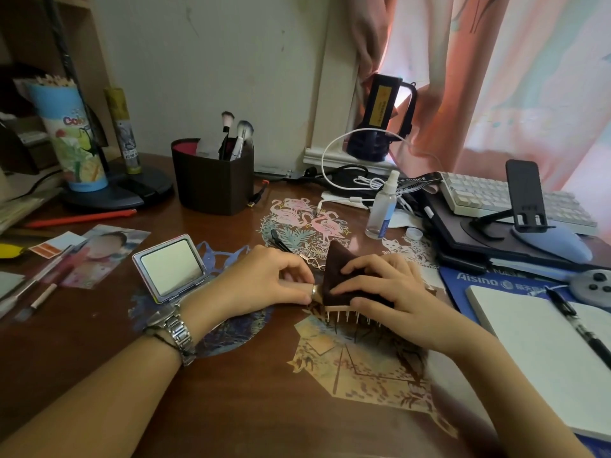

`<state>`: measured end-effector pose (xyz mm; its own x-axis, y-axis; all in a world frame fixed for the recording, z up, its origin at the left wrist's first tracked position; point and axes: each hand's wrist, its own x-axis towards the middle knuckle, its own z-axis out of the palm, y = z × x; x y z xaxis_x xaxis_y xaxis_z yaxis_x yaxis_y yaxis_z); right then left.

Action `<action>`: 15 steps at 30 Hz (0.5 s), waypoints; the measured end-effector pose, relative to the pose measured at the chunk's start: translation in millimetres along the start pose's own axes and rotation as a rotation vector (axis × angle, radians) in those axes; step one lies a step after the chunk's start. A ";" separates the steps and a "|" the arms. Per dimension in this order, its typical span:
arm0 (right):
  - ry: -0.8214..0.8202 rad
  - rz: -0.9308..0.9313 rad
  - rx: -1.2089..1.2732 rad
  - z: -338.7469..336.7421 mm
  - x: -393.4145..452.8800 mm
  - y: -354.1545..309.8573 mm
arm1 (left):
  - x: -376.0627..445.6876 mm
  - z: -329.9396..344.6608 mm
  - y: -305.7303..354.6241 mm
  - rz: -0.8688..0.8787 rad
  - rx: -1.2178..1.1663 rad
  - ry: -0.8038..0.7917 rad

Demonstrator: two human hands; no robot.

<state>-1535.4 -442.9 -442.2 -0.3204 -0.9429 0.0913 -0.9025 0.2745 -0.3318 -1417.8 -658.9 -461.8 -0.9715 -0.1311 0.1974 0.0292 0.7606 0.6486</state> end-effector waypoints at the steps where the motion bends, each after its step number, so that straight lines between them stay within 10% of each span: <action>1: -0.002 -0.006 -0.017 0.2 1.3 -1.3 | 0.1 -0.1 0.1 -0.001 -0.001 0.002; 15: 0.030 -0.025 0.015 -3.1 -3.6 6.5 | -5.2 -18.6 -8.0 -0.100 0.024 -0.076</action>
<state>-1541.0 -437.1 -441.8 -0.3065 -0.9433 0.1273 -0.9059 0.2479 -0.3434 -1408.6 -676.2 -454.4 -0.9843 -0.1594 0.0758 -0.0736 0.7609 0.6446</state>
